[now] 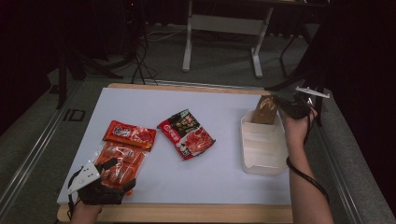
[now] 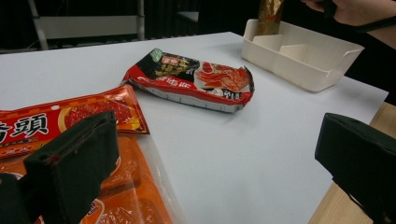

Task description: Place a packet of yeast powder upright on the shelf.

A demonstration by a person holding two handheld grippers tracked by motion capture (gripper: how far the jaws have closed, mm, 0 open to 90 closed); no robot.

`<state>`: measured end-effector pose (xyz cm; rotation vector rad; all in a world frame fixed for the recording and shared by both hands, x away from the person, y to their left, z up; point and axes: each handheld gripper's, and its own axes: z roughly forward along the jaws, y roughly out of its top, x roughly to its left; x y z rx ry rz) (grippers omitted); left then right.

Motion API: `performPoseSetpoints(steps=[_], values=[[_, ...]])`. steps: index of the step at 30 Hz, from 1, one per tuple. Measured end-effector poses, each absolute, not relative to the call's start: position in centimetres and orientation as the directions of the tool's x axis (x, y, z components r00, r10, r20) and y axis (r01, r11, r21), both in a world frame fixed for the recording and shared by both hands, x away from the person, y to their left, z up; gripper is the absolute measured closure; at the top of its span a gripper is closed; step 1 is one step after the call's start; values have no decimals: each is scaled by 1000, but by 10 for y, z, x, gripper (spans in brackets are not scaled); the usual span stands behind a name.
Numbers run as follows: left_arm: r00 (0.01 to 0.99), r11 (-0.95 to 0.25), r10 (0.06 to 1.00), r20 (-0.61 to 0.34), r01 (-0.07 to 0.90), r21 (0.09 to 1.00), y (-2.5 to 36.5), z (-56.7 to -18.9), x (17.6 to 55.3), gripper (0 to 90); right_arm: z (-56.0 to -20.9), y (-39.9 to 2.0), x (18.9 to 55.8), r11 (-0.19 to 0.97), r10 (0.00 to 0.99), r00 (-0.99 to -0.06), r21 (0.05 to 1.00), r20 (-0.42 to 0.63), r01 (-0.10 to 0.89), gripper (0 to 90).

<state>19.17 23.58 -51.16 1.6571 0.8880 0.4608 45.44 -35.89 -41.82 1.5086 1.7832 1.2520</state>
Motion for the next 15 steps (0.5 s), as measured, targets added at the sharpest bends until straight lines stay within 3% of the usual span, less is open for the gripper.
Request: performPoseSetpoints(steps=[2, 6, 15], values=[[638, -71, 754, -153, 312, 947, 235, -512, 192, 0, -417, -360, 454, -22, 945, -274, 867, 181, 499, 836], [642, -78, 753, -148, 310, 947, 234, -512, 192, 0, -412, -357, 452, 7, 941, -295, 863, 165, 504, 706], [642, -97, 754, -135, 312, 945, 233, -512, 193, 0, -396, -339, 433, 77, 930, -354, 887, 101, 455, 289]])
